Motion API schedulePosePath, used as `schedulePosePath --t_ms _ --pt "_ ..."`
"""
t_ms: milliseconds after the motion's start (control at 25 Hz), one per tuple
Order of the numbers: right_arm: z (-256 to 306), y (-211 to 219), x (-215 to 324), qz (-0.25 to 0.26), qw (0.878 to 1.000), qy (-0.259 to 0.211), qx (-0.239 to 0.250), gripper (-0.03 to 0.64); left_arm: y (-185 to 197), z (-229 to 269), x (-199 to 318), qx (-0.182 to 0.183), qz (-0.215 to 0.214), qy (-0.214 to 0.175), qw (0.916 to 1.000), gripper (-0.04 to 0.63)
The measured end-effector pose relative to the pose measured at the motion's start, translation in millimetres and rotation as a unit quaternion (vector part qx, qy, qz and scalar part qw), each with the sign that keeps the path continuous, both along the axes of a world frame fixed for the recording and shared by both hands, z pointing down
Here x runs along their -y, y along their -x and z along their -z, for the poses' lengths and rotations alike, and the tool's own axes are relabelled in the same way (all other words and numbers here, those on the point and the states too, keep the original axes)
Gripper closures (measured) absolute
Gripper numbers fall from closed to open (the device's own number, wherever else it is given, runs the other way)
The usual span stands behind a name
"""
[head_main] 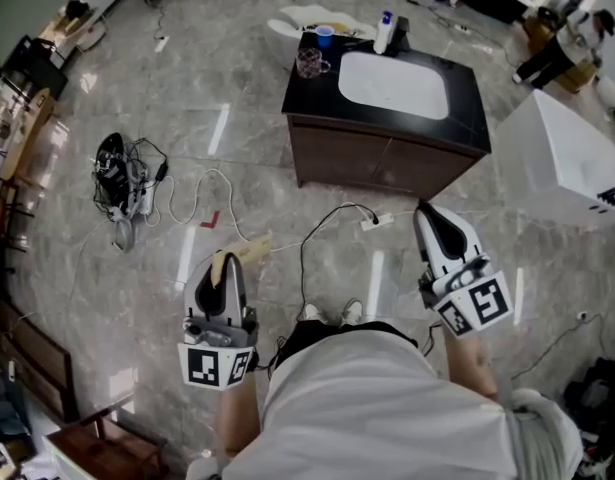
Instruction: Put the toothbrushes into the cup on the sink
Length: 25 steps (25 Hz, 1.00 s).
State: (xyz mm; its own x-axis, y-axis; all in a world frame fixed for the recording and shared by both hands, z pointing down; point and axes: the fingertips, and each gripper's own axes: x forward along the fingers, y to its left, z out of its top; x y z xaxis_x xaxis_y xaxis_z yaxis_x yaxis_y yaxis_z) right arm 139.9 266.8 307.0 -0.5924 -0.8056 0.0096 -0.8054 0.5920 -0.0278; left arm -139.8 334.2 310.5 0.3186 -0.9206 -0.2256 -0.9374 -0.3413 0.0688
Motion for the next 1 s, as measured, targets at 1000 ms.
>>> schedulePosePath --t_ms 1000 --pt "-10.5 39.0 44.7 0.005 1.000 0.002 0.009 0.568 19.6 -16.5 47.8 -0.005 -0.026 0.013 0.9996 0.554"
